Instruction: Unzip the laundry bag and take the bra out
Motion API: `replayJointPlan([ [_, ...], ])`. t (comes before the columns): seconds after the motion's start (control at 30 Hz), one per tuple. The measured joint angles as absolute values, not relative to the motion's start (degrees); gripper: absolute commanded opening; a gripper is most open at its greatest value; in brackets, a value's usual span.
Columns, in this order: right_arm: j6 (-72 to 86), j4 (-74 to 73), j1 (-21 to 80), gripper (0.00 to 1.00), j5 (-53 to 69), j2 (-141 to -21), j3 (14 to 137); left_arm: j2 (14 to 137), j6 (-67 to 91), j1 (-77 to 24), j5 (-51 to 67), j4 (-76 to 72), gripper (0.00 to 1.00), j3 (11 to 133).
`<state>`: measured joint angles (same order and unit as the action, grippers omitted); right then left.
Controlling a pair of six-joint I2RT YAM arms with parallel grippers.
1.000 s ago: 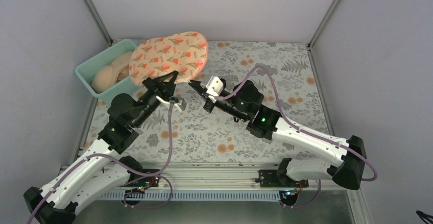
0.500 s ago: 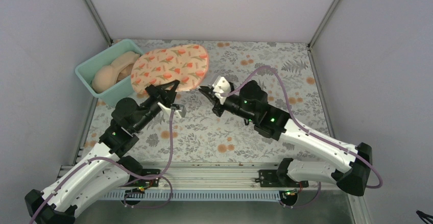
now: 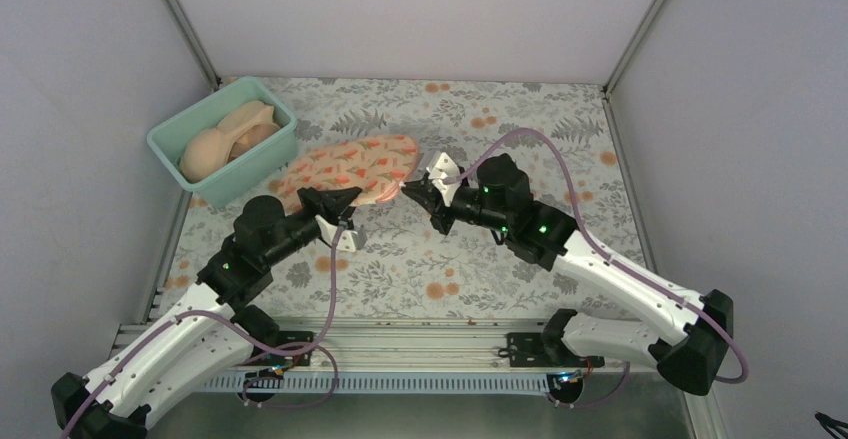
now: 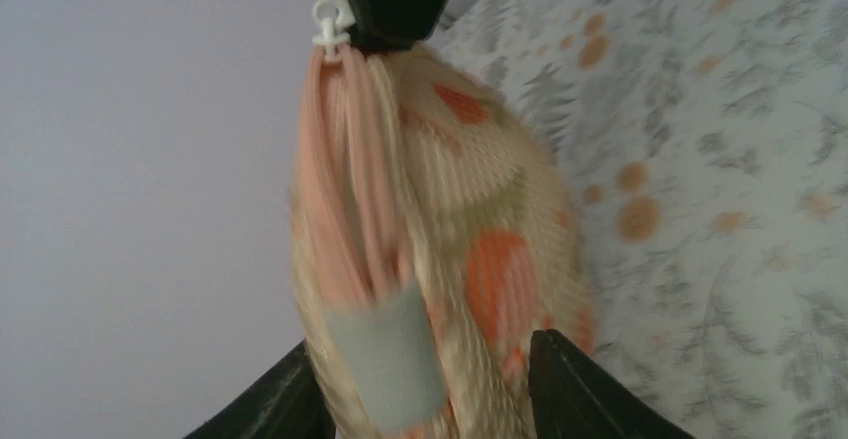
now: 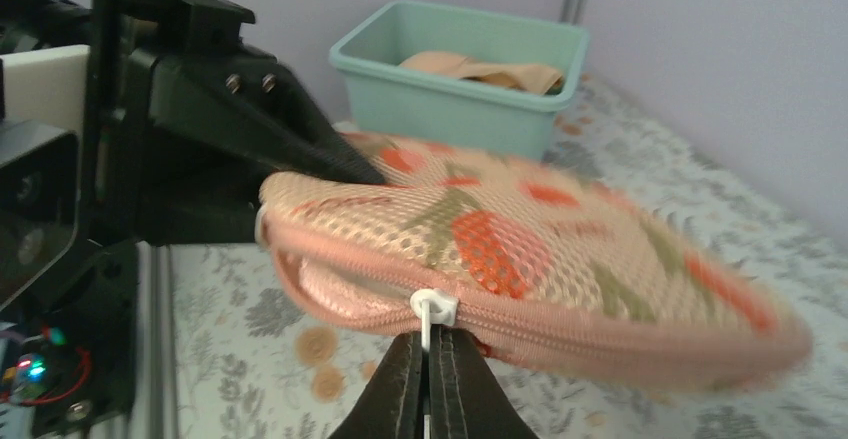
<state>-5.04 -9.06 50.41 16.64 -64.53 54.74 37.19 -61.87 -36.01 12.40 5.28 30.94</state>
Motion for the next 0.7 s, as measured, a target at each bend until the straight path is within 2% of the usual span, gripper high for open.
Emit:
replayJointPlan([
  [0.07,-3.6,-9.1,50.4,0.04,18.9,-66.2,54.7,37.3,-57.4,-35.9,13.9,6.5,0.68,30.0],
  [0.13,-2.0,-9.1,50.5,0.04,20.4,-67.7,54.7,37.3,-53.3,-35.9,15.5,7.7,0.74,29.8],
  [0.27,1.2,-9.1,50.5,0.04,23.1,-70.4,55.5,38.4,-44.1,-35.9,18.0,8.9,0.74,31.3],
  [0.33,2.2,-8.9,50.6,0.04,23.9,-71.4,56.0,39.6,-38.9,-35.9,19.1,9.2,0.67,33.2],
  [0.43,2.9,-8.8,50.6,0.04,25.1,-72.1,56.1,40.8,-32.8,-35.8,20.0,9.0,0.46,35.5],
  [0.47,3.1,-8.8,50.6,0.04,25.5,-72.2,56.1,41.0,-31.7,-35.9,20.2,9.0,0.42,35.9],
  [0.63,3.1,-8.8,50.6,0.04,26.4,-72.2,56.1,41.6,-29.7,-35.8,20.3,9.8,0.41,36.2],
  [0.7,3.1,-8.8,50.6,0.04,26.5,-72.2,56.1,41.8,-29.6,-35.9,20.6,10.4,0.36,36.2],
])
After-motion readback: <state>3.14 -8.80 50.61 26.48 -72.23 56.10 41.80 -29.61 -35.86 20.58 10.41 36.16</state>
